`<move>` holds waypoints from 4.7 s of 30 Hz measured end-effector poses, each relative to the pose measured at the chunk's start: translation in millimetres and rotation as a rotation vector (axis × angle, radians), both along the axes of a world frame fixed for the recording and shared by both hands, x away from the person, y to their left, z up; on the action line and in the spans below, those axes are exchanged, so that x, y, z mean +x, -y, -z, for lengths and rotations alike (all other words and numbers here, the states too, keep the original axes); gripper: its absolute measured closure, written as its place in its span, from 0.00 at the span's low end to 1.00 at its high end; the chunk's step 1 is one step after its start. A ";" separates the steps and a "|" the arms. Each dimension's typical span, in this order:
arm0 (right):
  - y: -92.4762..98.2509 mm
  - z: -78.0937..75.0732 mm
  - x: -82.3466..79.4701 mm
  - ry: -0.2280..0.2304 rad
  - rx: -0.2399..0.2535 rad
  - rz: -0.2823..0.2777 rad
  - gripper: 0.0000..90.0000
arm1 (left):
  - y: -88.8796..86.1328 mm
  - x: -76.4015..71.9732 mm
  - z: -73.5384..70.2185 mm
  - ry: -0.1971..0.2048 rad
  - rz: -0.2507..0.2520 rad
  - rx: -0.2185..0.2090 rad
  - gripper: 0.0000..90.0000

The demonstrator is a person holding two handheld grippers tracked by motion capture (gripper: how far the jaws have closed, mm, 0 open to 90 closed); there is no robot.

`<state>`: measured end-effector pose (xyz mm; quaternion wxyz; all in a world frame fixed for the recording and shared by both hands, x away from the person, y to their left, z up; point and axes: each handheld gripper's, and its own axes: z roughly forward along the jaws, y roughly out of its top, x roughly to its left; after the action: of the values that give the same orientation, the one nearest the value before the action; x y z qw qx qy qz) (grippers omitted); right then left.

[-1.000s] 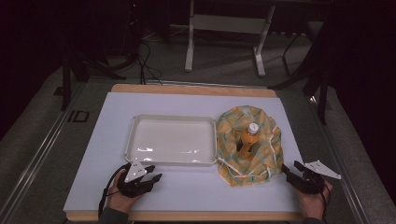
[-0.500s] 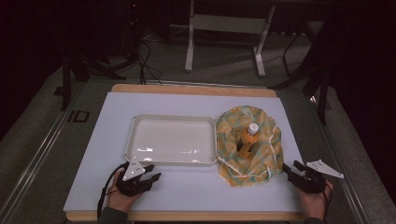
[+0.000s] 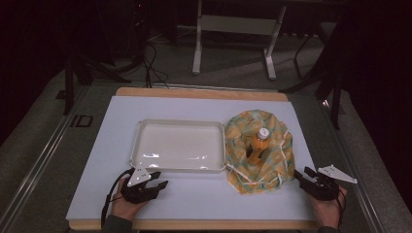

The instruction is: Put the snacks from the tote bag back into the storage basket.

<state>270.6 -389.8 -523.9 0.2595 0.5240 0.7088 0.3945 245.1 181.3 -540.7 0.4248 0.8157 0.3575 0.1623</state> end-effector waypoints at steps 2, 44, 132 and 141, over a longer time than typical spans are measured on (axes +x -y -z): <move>-1.5 -2.6 -0.1 0.002 -0.002 -0.004 0.53 | 0.5 -0.1 0.1 0.001 -0.004 0.004 0.58; -13.3 -29.6 10.4 -0.041 -0.044 -0.058 0.54 | 5.9 -0.8 0.8 0.001 0.044 0.046 0.58; -58.7 -104.1 59.2 -0.226 -0.476 -0.440 0.50 | 7.3 -0.7 1.0 -0.007 0.073 0.054 0.57; -66.1 -108.4 64.6 -0.242 -0.505 -0.482 0.50 | 7.4 -0.7 1.0 -0.007 0.072 0.053 0.57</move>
<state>335.2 -323.7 -415.5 0.1946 0.3045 0.9125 0.1918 244.4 173.9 -541.7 0.4073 0.8397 0.3247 0.1536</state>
